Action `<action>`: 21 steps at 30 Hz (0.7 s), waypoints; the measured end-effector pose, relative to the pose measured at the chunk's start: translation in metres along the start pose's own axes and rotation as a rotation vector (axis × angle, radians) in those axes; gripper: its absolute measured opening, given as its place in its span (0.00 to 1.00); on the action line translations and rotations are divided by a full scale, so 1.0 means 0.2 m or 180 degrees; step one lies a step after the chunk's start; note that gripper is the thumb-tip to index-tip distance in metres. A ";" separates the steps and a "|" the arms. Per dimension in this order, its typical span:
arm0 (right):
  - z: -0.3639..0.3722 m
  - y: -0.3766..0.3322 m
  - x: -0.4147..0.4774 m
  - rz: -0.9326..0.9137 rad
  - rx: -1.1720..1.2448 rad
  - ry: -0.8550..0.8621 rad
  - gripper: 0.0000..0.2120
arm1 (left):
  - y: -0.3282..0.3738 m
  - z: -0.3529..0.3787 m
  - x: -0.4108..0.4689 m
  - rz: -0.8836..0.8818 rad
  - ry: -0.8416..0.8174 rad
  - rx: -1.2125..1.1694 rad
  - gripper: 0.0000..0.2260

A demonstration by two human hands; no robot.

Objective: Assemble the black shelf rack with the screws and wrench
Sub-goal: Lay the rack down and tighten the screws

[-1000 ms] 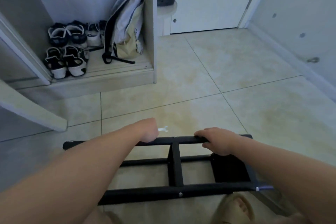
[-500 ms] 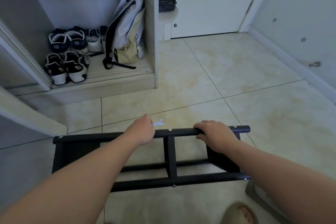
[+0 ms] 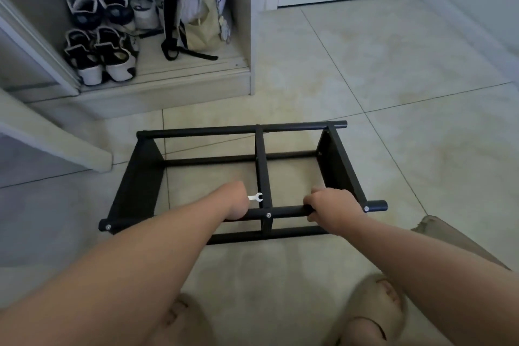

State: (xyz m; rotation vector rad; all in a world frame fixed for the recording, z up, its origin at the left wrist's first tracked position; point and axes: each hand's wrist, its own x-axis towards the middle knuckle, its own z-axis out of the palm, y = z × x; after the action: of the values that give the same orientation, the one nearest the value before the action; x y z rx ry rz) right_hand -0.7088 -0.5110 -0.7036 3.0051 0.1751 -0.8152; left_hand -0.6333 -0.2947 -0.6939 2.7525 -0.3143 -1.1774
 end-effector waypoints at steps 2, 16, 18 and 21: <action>0.08 0.00 0.02 0.0051 0.0005 -0.0012 0.09 | 0.01 0.07 0.04 0.0000 -0.0133 0.0141 0.13; 0.17 -0.05 0.02 0.0064 0.0663 -0.0348 0.26 | -0.04 0.03 0.05 -0.0062 -0.0279 0.0128 0.13; 0.11 -0.06 -0.02 -0.0049 0.0668 -0.0195 0.30 | -0.03 -0.04 -0.02 0.0061 -0.0193 0.0218 0.13; 0.03 -0.09 -0.09 -0.0117 0.0682 0.0061 0.33 | -0.01 -0.15 -0.13 0.0201 -0.0037 0.0316 0.12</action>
State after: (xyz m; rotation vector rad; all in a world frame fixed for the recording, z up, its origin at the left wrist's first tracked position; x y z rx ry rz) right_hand -0.7299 -0.4953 -0.6993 3.2193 0.1530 -0.8608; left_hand -0.6293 -0.2858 -0.6546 2.7976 -0.4696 -1.1938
